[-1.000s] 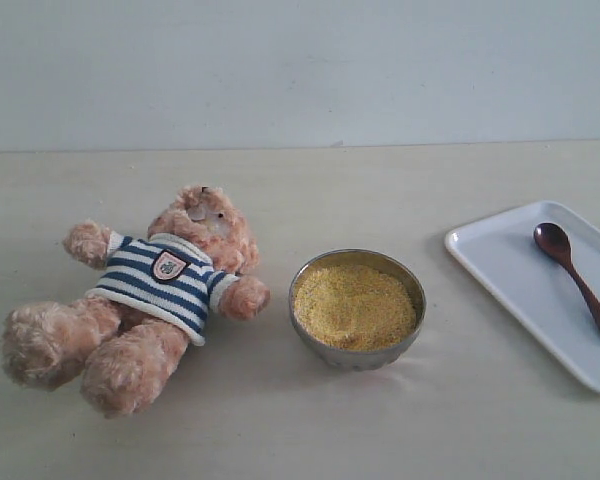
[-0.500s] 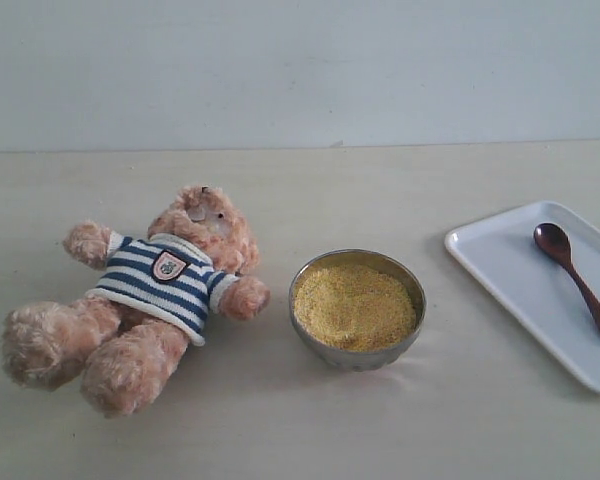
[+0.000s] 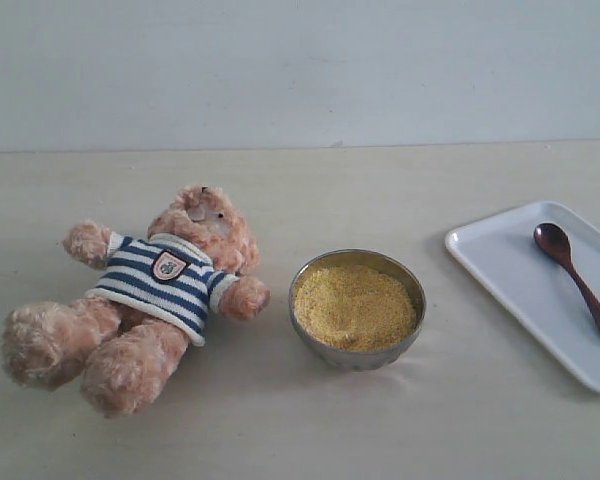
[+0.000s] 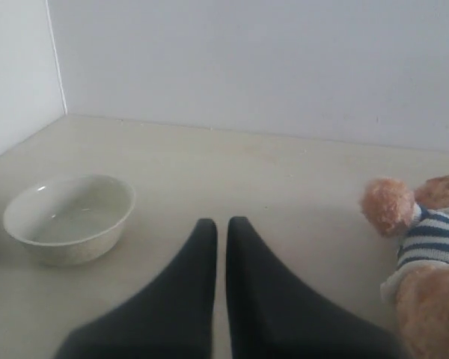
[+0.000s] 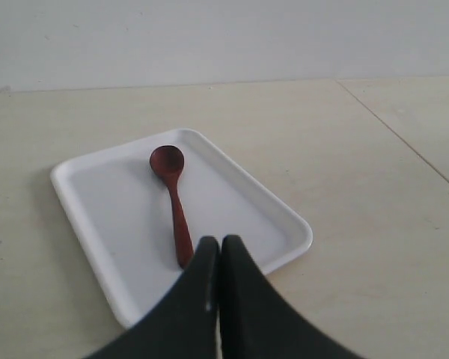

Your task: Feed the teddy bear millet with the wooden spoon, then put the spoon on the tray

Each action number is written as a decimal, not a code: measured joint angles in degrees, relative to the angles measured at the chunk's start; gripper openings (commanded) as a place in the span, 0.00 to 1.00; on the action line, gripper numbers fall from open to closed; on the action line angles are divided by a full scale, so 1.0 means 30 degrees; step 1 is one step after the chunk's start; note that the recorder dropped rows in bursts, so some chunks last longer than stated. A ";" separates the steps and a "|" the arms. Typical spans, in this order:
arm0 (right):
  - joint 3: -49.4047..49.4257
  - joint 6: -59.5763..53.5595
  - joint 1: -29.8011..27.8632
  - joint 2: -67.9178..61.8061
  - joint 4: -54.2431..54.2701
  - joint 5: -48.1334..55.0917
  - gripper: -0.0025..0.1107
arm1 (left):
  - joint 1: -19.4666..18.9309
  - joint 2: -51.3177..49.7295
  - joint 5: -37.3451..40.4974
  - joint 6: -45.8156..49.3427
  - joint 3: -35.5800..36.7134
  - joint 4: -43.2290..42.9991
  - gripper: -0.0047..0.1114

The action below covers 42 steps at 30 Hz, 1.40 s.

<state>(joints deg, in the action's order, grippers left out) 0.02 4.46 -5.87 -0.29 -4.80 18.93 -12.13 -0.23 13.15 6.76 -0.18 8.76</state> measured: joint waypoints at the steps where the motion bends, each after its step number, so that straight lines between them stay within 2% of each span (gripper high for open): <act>1: 0.0000 0.0000 0.0000 0.0000 0.0000 0.0000 0.02 | 0.0000 0.0000 0.0000 0.0000 0.0000 -0.0036 0.08; 8: 0.0000 0.0000 0.0000 0.0000 0.0073 0.0000 0.02 | 0.0000 0.0000 -0.1067 -0.0032 0.0000 0.0074 0.08; 10: 0.0000 0.0000 0.0000 0.0000 0.0073 0.0000 0.02 | 0.0000 0.0000 -0.0962 -0.0032 0.0000 0.0963 0.08; 16: 0.0000 0.0000 0.0000 0.0000 0.0073 0.0000 0.02 | 0.0154 0.0026 0.2306 0.0331 0.0000 0.4297 0.08; 20: 0.0000 0.0000 0.0000 0.0000 0.0073 0.0000 0.02 | 0.1185 0.0026 0.2766 0.1808 0.0000 0.4218 0.08; 26: 0.0000 0.0000 0.0000 0.0000 0.0073 0.0000 0.02 | 0.2273 0.0026 0.2941 0.1935 0.0000 0.4637 0.08; 42: 0.0000 0.0000 0.0000 0.0000 0.0073 0.0000 0.02 | 0.2492 0.0026 0.2905 0.2283 0.0000 0.5070 0.08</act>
<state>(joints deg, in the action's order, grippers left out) 0.02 4.46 -5.87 -0.29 -4.58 18.93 -4.65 -0.15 21.87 13.60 -0.18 23.97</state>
